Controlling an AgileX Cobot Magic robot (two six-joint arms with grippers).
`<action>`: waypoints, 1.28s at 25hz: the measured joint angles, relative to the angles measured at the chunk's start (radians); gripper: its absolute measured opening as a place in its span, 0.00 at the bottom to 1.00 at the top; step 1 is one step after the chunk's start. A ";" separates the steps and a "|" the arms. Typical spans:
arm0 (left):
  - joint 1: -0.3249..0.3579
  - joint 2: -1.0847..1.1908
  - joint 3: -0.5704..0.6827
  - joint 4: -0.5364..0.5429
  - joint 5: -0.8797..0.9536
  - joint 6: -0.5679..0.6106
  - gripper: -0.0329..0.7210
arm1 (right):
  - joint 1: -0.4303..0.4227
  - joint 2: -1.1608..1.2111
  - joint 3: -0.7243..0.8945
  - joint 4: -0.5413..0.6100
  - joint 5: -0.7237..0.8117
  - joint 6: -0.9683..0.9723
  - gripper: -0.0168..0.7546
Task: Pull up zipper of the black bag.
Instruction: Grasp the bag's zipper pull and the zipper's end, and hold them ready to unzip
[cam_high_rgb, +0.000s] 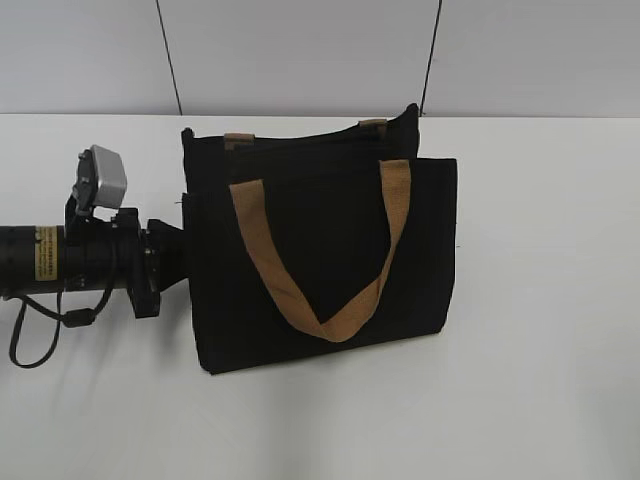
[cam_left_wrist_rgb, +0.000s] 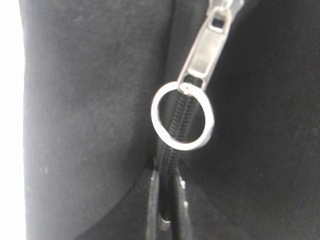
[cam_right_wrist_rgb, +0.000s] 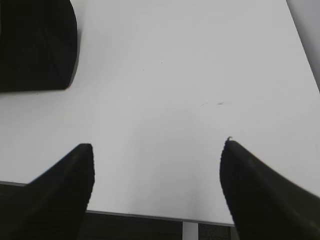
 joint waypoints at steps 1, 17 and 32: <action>0.000 -0.002 0.000 0.002 0.005 -0.002 0.06 | 0.000 0.000 0.000 0.000 0.000 0.000 0.79; 0.000 -0.469 0.003 0.022 0.293 -0.293 0.06 | 0.047 0.000 0.000 0.122 -0.031 0.032 0.79; 0.000 -0.588 0.004 0.115 0.299 -0.400 0.06 | 0.083 0.552 -0.113 0.348 -0.415 -0.115 0.77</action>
